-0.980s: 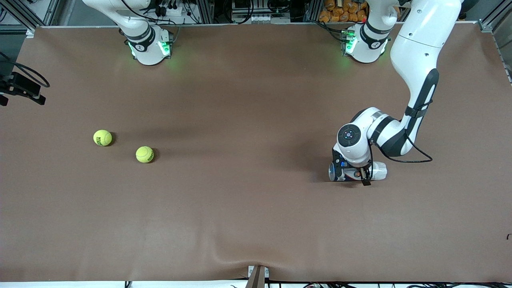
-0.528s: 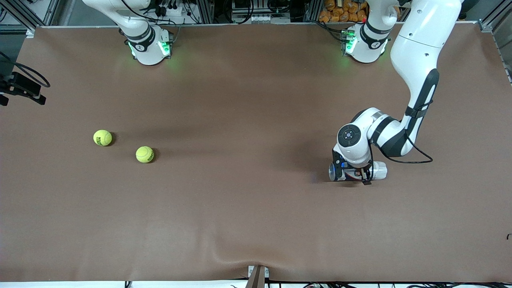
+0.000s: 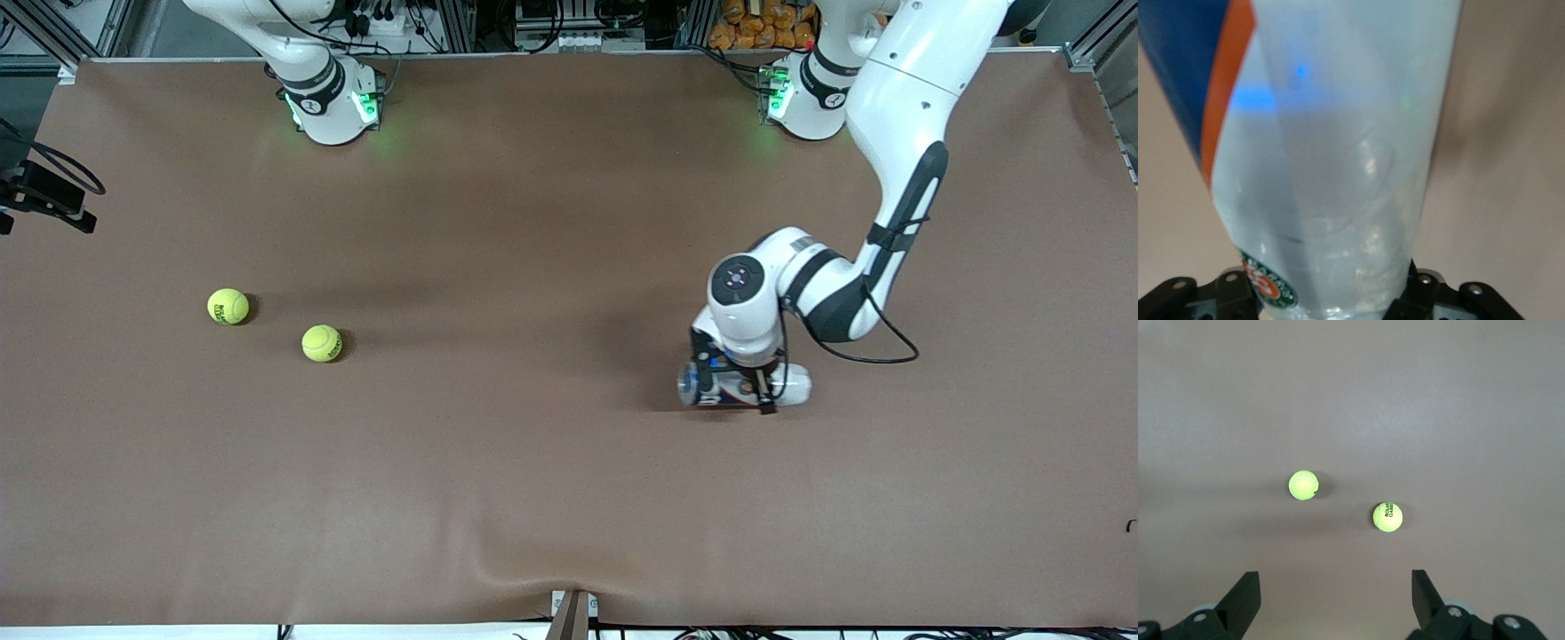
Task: Insert tennis ball vertically with right arm
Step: 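Lift the tube upright with the left gripper and carry it toward the balls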
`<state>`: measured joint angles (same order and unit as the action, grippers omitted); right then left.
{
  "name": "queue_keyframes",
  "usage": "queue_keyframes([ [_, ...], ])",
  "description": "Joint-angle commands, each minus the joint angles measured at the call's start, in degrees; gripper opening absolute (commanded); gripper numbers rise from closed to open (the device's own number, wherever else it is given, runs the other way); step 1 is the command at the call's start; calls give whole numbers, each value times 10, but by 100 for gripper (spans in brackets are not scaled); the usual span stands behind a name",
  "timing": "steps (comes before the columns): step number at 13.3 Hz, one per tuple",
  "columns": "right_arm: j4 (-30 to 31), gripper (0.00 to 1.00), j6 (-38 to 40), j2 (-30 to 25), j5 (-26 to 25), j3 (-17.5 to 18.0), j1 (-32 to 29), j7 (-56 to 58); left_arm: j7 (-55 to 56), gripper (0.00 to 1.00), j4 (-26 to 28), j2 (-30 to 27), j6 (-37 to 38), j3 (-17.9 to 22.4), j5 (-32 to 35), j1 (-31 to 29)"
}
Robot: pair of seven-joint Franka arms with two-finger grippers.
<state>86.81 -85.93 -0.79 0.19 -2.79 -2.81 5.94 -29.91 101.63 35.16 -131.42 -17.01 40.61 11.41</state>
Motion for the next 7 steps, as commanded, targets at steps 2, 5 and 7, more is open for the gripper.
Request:
queue_keyframes([
  [2,-14,100,9,6,7,9,-13,6,83,71,-93,41,-41,-30,-75,45],
  [5,-13,100,9,7,7,10,-12,6,236,69,-151,88,-184,-30,-114,119],
  [7,-14,100,9,7,8,10,-11,6,326,69,-151,97,-284,-29,-113,145],
])
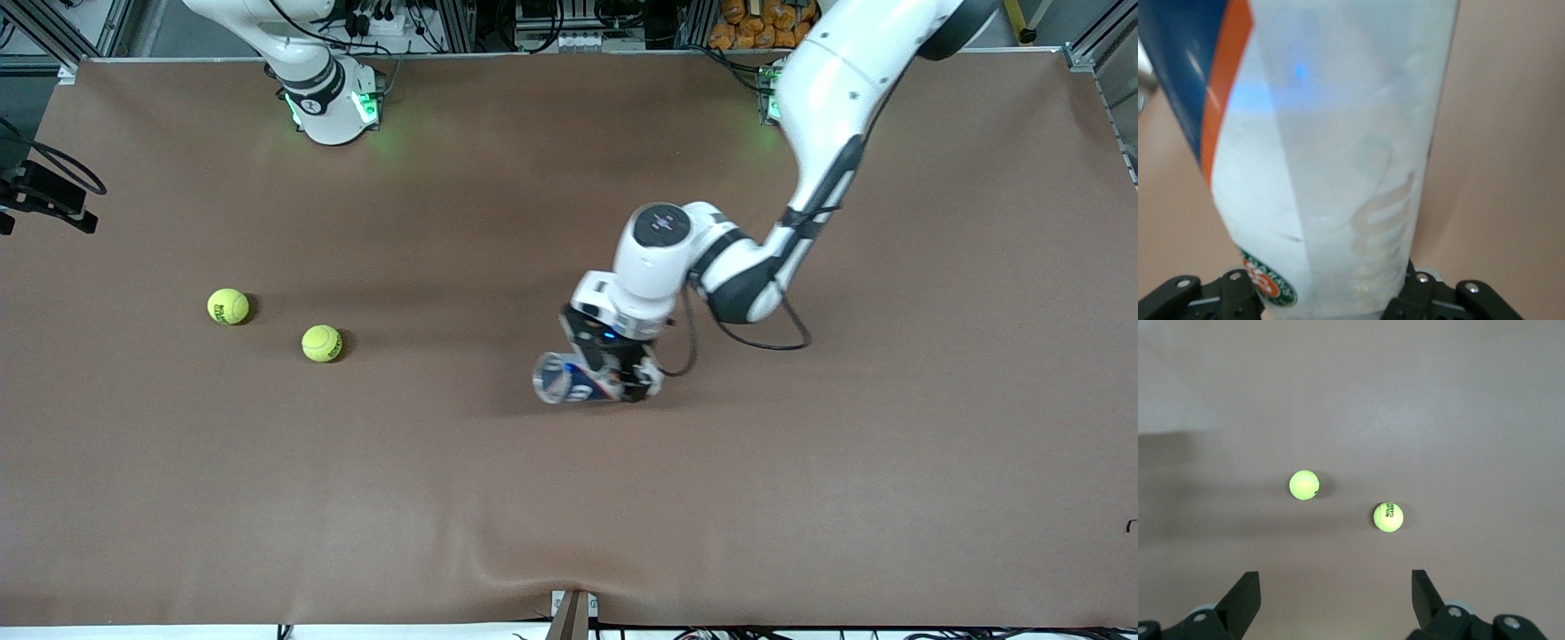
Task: Insert tennis ball vertically with right arm
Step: 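Lift the tube upright with the left gripper and carry it toward the balls, then reach the right gripper to the nearer tennis ball and grasp it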
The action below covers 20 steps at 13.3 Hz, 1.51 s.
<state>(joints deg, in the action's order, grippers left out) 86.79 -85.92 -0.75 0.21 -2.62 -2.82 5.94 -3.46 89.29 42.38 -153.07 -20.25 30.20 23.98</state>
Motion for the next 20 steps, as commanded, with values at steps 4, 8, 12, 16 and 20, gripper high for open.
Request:
queue_keyframes([
  [4,-13,100,9,6,8,9,-12,5,153,68,-29,52,-234,8,-9,51],
  [8,-13,100,9,7,8,9,-12,5,158,68,-31,117,-374,8,-10,52],
  [12,-10,100,10,14,7,8,-16,7,146,70,-31,160,-447,14,-4,57],
  [16,-10,100,9,48,4,9,-9,7,142,70,-31,163,-495,100,-4,120],
  [20,-14,100,-14,123,5,9,-17,8,140,70,-31,176,-505,103,-3,124],
])
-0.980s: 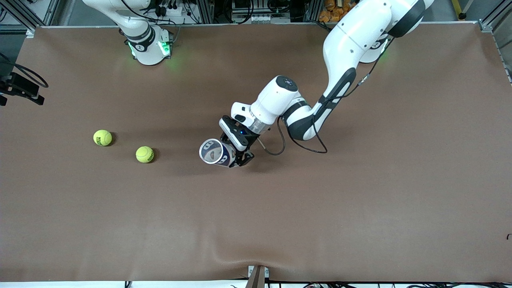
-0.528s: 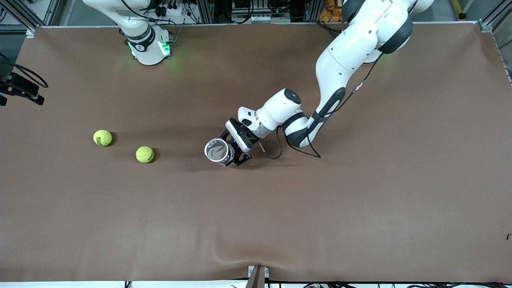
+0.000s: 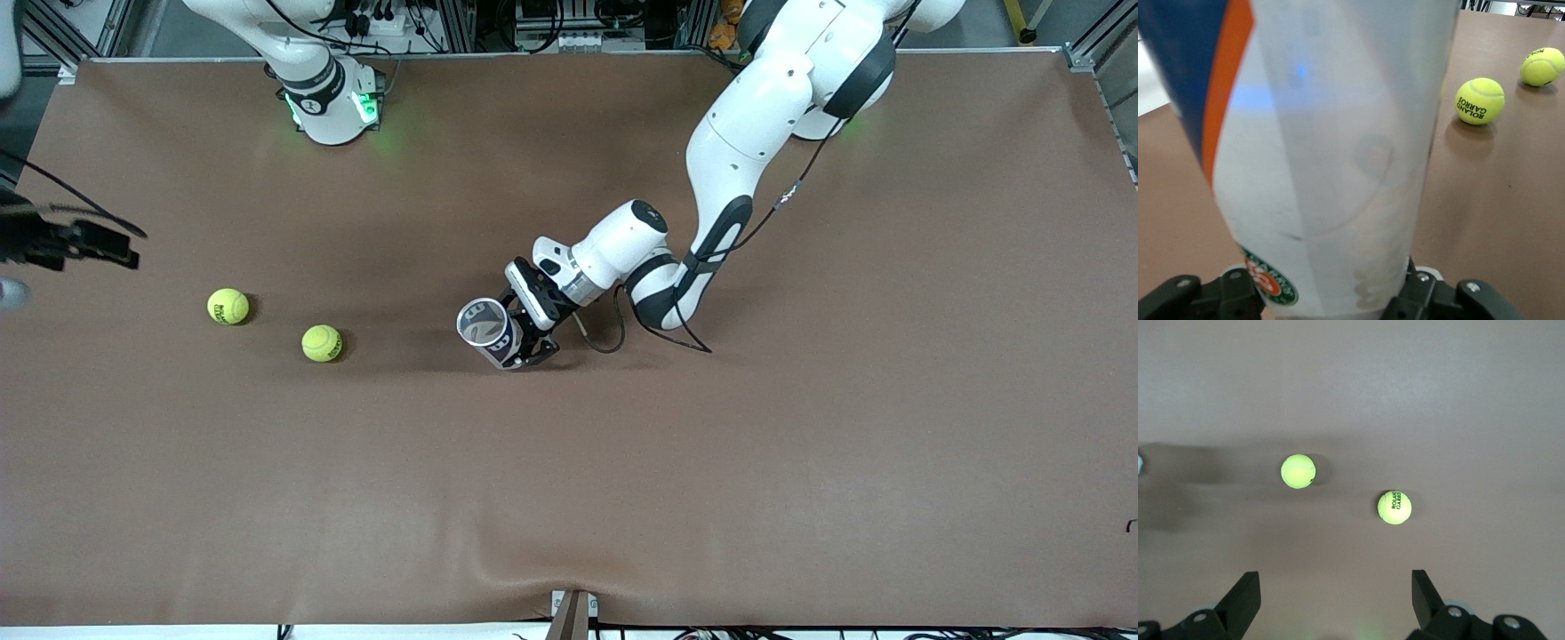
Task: Insert tennis ball vertically with right arm
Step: 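Reach the right gripper to the nearer tennis ball and grasp it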
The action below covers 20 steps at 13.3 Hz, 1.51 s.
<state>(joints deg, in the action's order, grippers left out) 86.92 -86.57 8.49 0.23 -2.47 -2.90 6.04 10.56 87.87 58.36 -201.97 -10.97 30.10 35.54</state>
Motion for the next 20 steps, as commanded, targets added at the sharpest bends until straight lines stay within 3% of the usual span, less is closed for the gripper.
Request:
queue_keyframes([
  [1,-15,100,-17,42,6,7,-18,7,-2,71,-16,23,-18,10,-3,8],
  [4,0,100,-34,71,13,8,-7,-4,-2,71,-16,31,-18,10,-2,8],
  [6,49,100,-81,72,35,8,-8,-27,-2,71,-16,31,-18,10,-3,8],
  [10,140,100,-160,64,53,8,-6,-65,-2,96,-10,31,-18,10,-2,7],
  [11,155,100,-183,65,54,10,-2,-81,-2,98,-9,30,-18,10,-1,7],
  [15,249,100,-332,71,55,9,47,-119,-2,100,3,25,-18,10,1,1],
  [20,306,100,-408,87,54,9,65,-120,-2,100,15,17,-18,5,12,-6],
])
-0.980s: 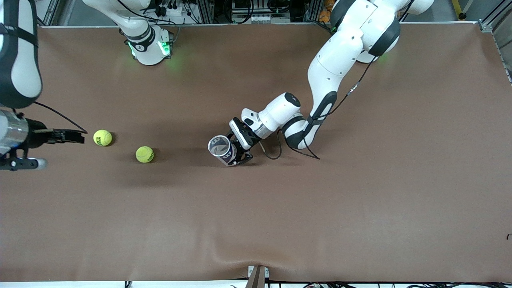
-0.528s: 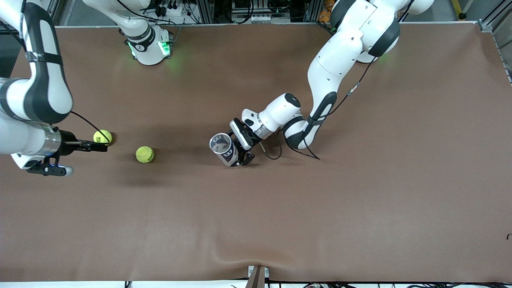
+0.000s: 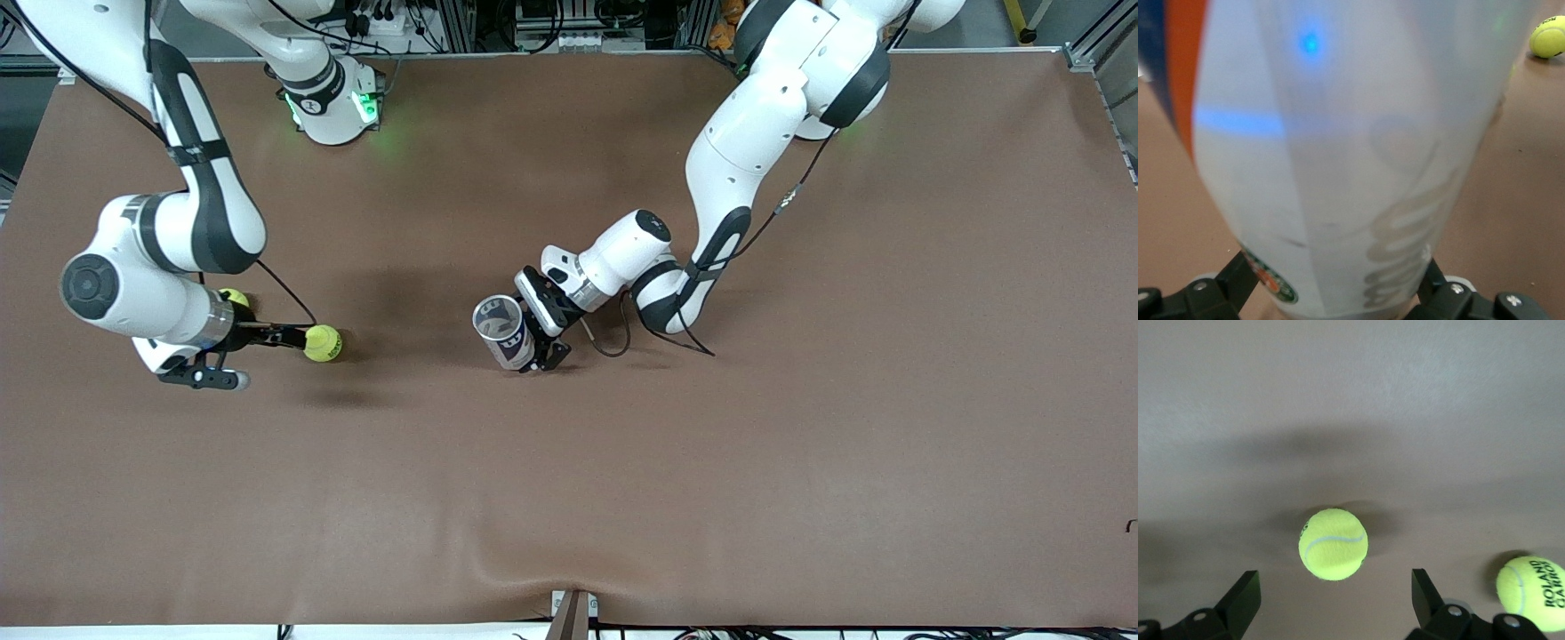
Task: Insert tennis ball vertically with right arm
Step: 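Reach the right gripper to the nearer tennis ball and grasp it, then carry the ball with the right gripper over the tube opening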
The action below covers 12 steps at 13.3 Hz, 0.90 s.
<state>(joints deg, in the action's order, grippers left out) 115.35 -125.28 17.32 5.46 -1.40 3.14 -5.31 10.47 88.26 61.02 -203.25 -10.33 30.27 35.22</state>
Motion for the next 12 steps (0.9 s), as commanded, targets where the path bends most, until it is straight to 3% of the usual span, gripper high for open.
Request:
queue_keyframes([
  [1,22,100,-27,8,2,-2,6,-14,-1,100,18,-14,-6,-2,9,-2],
  [5,31,100,-68,39,1,-3,26,-58,0,100,67,-51,-7,-4,11,-9],
  [11,66,100,-122,61,-2,-3,26,-59,-1,100,73,-57,-7,-11,14,-14],
  [12,68,89,-125,61,-2,-3,25,-59,-1,100,72,-57,-7,-11,14,-14],
])
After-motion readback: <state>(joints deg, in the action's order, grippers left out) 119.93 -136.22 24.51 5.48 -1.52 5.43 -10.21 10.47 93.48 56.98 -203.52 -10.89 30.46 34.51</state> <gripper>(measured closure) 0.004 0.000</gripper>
